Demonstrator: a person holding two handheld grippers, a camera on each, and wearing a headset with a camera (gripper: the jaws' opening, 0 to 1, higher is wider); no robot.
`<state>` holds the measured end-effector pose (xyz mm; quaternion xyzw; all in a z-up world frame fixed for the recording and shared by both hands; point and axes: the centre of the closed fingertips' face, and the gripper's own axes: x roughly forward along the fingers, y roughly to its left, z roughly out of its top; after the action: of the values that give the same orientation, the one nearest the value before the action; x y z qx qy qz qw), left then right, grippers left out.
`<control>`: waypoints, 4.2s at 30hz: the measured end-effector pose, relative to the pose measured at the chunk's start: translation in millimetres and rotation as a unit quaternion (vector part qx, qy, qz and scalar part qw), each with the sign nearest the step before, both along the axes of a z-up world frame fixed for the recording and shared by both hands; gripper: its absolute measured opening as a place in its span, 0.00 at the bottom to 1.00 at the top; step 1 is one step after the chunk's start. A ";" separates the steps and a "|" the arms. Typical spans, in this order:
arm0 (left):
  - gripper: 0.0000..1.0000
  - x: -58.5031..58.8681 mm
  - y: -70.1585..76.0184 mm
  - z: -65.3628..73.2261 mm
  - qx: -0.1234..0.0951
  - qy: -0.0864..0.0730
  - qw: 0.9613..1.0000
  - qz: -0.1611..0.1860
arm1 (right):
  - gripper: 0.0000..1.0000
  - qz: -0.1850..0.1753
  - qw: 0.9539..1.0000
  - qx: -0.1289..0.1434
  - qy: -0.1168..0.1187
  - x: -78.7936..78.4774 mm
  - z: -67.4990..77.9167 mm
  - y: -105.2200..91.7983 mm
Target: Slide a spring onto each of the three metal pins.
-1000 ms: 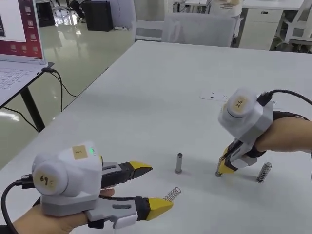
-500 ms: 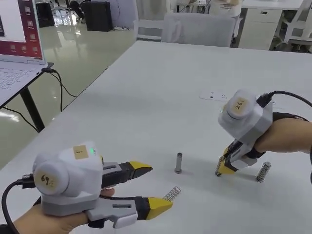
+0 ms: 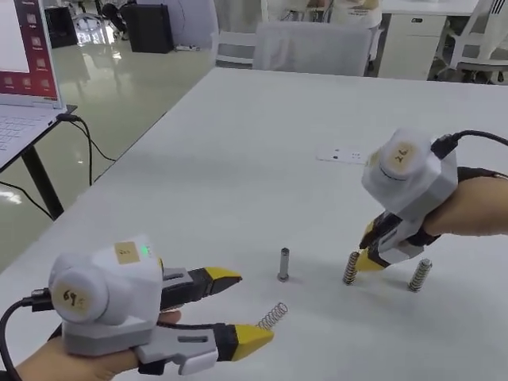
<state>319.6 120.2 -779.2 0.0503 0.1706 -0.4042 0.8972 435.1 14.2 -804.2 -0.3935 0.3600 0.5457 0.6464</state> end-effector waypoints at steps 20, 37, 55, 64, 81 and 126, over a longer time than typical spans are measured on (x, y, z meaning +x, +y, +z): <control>0.42 -2.5 -0.8 0.6 0.004 0.000 1.000 -0.001 | 0.19 0.081 0.997 0.008 0.007 -50.3 22.6 26.8; 0.42 -4.7 5.1 -0.4 0.005 0.001 1.000 0.009 | 0.17 0.170 0.985 0.003 0.036 -80.5 -17.0 73.8; 0.41 -6.9 9.0 -0.9 0.007 0.002 1.000 0.017 | 0.15 0.263 0.964 -0.019 0.042 -94.7 -50.5 102.5; 0.40 -7.0 10.0 0.5 0.005 0.000 1.000 0.021 | 0.14 0.286 0.956 -0.051 0.039 -93.3 -62.7 99.7; 0.39 -8.4 7.4 -1.5 0.009 0.002 1.000 0.013 | 0.09 0.257 0.962 -0.076 0.053 -93.6 -60.9 88.8; 0.03 -7.5 -2.7 30.2 0.014 -0.058 0.998 -0.026 | 0.09 0.255 0.966 -0.027 0.003 -125.7 43.0 105.5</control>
<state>312.2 117.6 -749.0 0.0906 0.1221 -0.4211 0.8942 309.4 119.6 -761.1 -0.4879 0.2645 0.6840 0.4734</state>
